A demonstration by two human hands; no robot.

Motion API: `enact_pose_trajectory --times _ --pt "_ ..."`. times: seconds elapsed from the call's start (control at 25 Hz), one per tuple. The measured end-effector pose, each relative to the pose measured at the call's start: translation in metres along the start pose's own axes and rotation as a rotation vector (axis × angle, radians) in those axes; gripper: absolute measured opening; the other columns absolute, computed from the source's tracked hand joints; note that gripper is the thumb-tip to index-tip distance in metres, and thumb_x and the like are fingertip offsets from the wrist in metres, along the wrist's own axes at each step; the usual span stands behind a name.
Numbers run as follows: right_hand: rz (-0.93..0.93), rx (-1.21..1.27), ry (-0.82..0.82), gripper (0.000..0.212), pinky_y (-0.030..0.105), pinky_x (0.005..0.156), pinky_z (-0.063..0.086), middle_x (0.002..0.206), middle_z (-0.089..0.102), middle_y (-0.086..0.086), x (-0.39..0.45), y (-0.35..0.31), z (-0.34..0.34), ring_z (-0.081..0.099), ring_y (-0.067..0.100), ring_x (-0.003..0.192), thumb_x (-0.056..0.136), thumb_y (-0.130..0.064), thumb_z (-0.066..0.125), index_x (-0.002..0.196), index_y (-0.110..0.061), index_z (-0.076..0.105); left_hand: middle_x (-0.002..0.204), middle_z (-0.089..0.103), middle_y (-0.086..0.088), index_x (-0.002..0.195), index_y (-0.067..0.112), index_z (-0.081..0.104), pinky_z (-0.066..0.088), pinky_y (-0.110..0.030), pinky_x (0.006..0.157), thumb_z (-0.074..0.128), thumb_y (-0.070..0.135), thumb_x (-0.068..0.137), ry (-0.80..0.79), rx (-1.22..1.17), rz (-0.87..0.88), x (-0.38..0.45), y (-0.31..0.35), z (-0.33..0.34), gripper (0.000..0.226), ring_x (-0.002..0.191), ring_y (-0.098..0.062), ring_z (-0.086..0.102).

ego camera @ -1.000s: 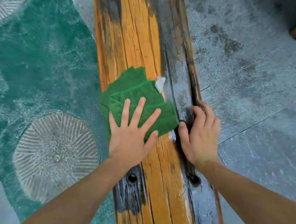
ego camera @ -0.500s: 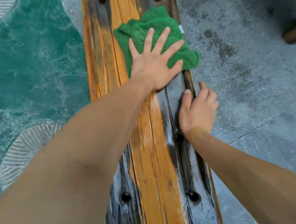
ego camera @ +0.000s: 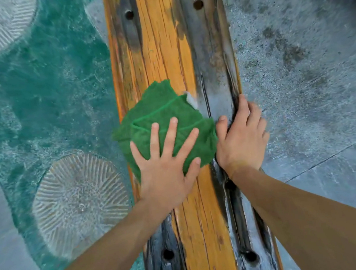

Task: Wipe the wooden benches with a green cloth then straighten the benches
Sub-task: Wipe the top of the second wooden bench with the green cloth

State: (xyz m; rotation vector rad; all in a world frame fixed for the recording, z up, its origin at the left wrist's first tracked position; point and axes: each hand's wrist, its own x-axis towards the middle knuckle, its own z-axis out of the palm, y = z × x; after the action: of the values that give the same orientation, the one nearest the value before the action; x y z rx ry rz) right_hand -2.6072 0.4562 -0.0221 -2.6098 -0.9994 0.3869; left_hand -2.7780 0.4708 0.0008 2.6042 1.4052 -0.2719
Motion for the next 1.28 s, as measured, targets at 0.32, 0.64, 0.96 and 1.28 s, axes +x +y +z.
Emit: enact_pose_trajectory --times 0.32,0.64,0.96,1.28 --pt "0.028 -0.014 -0.065 0.066 0.051 0.093 0.039 0.152 0.038 0.010 0.002 -0.004 -0.003 0.043 0.035 0.122 0.094 -0.047 0.028 0.153 -0.019 0.027 0.169 -0.012 0.009 0.153 0.058 0.000 -0.004 -0.081 0.108 0.013 0.067 0.099 0.007 -0.105 -0.100 0.243 0.014 -0.051 0.057 0.154 -0.032 -0.013" --pt "0.067 0.065 -0.124 0.073 0.052 0.097 0.041 0.154 0.034 0.007 0.006 -0.002 -0.010 0.042 0.033 0.128 0.090 -0.052 0.023 0.154 -0.018 0.027 0.169 -0.011 0.008 0.153 0.055 -0.007 -0.001 -0.070 0.115 0.007 0.063 0.101 -0.061 0.126 0.501 0.148 -0.022 -0.042 0.054 0.155 -0.030 -0.008" --pt "0.328 0.972 -0.550 0.083 0.040 0.121 0.024 0.154 0.042 -0.009 0.036 0.018 -0.020 0.039 0.010 0.140 0.086 -0.083 0.027 0.150 -0.032 0.041 0.169 -0.011 0.004 0.156 0.052 0.002 0.000 -0.074 0.115 0.011 0.058 0.102 -0.007 -0.048 0.073 0.150 0.046 -0.034 0.055 0.154 -0.037 -0.011" --pt "0.289 0.685 -0.476 0.063 0.029 0.123 0.005 0.165 0.019 -0.003 0.030 0.006 -0.034 0.015 0.012 0.151 0.105 -0.053 0.023 0.158 -0.021 0.019 0.170 0.000 -0.001 0.158 0.045 0.017 0.017 -0.075 0.107 0.029 0.054 0.105 -0.174 -0.029 0.430 -0.137 0.086 0.022 0.056 0.154 -0.040 -0.003"
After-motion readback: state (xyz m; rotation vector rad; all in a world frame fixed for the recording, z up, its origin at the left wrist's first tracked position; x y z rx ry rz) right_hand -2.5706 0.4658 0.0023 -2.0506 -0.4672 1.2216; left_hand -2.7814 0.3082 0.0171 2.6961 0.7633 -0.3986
